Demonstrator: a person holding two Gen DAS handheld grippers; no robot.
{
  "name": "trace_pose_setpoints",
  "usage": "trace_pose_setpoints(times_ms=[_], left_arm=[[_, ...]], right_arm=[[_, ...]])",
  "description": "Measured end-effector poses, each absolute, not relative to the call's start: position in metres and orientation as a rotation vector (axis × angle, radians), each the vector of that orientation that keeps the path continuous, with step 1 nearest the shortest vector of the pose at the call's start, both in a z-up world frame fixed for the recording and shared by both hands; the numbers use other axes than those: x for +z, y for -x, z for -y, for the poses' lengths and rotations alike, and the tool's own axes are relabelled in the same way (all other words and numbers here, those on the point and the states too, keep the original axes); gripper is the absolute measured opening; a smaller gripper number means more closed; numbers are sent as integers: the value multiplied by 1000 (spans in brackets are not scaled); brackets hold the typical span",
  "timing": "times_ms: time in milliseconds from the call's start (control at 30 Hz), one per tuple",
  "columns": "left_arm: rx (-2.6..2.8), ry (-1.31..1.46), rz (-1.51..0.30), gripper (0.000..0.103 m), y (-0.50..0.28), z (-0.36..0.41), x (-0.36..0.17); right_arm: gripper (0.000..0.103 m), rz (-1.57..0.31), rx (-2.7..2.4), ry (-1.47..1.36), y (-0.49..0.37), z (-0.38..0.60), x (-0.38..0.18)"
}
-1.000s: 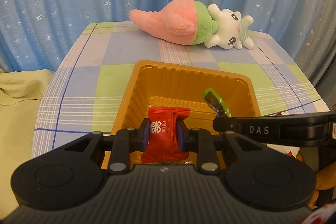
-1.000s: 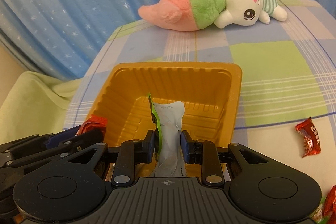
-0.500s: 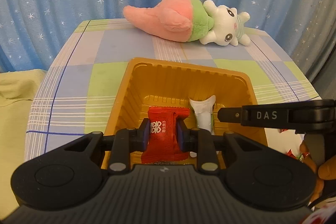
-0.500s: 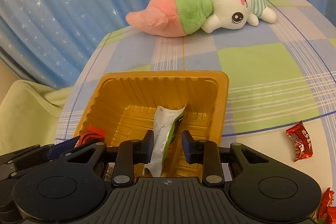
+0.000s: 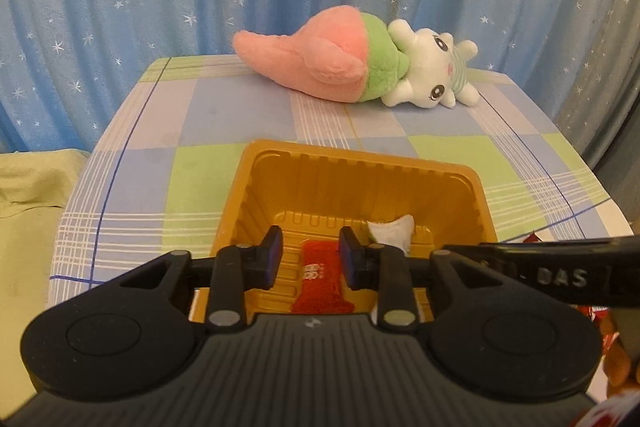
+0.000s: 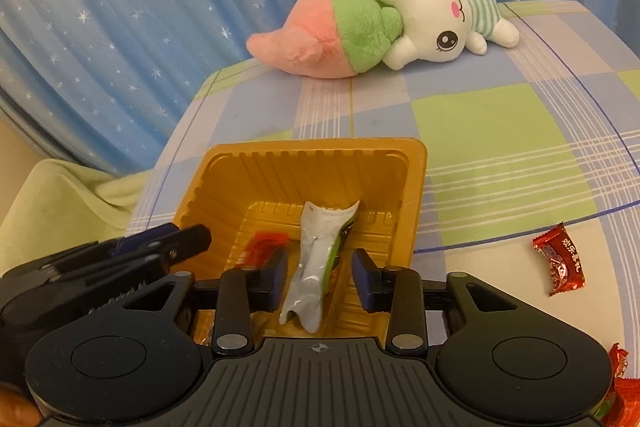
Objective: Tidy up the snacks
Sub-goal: 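Open both tools to release the red candy and stick snack into the tray, then move both open tools back toward the scattered red candies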
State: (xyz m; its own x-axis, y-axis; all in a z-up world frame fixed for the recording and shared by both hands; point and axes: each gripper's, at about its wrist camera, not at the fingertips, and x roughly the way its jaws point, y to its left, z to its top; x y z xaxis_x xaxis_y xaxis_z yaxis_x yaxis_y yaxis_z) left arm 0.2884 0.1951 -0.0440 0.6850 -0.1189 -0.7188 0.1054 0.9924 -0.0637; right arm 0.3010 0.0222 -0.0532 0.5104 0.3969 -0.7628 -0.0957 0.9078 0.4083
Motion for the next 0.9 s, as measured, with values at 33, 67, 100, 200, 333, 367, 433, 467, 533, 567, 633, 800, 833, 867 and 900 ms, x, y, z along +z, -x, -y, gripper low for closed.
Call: trace_pose_setpoints(times_ms=[33, 67, 100, 200, 333, 367, 433, 467, 533, 567, 633, 800, 833, 867, 900], left_arm=[[-121, 21, -806, 31, -287, -197, -43], [-120, 25, -808, 31, -285, -198, -42], [-119, 29, -809, 32, -283, -200, -42], [-115, 35, -811, 35, -273, -203, -39], [-105, 28, -813, 36, -255, -203, -35], [-102, 31, -814, 37, -249, -204, -33], [-97, 43, -812, 40, -237, -205, -30], [-94, 46, -812, 41, -232, -205, -27], [-84, 47, -811, 45, -221, -205, -23], [-78, 46, -810, 46, -215, -204, -21], [-67, 43, -807, 47, -204, -202, -17], [-41, 50, -809, 54, -175, -194, -8], [-37, 52, -809, 55, -170, -191, -6], [-32, 54, -808, 57, -164, -189, -4], [-26, 55, -809, 58, -158, -186, -3]], right_arm=[[42, -992, 306, -336, -299, -22, -51], [44, -989, 309, -337, -297, -21, -50], [45, -987, 313, -337, -294, -21, -48], [51, -981, 321, -348, -286, -17, -44], [58, -975, 332, -376, -274, -11, -38], [59, -973, 336, -379, -271, -10, -37], [61, -969, 344, -382, -264, -8, -33], [62, -966, 349, -382, -259, -6, -31], [65, -961, 355, -379, -251, -4, -26], [67, -959, 359, -377, -247, -2, -24], [70, -952, 370, -374, -238, 2, -19], [76, -937, 395, -353, -211, 14, -7], [76, -935, 402, -350, -205, 17, -6], [77, -934, 408, -346, -200, 19, -4], [78, -932, 413, -342, -194, 22, -2]])
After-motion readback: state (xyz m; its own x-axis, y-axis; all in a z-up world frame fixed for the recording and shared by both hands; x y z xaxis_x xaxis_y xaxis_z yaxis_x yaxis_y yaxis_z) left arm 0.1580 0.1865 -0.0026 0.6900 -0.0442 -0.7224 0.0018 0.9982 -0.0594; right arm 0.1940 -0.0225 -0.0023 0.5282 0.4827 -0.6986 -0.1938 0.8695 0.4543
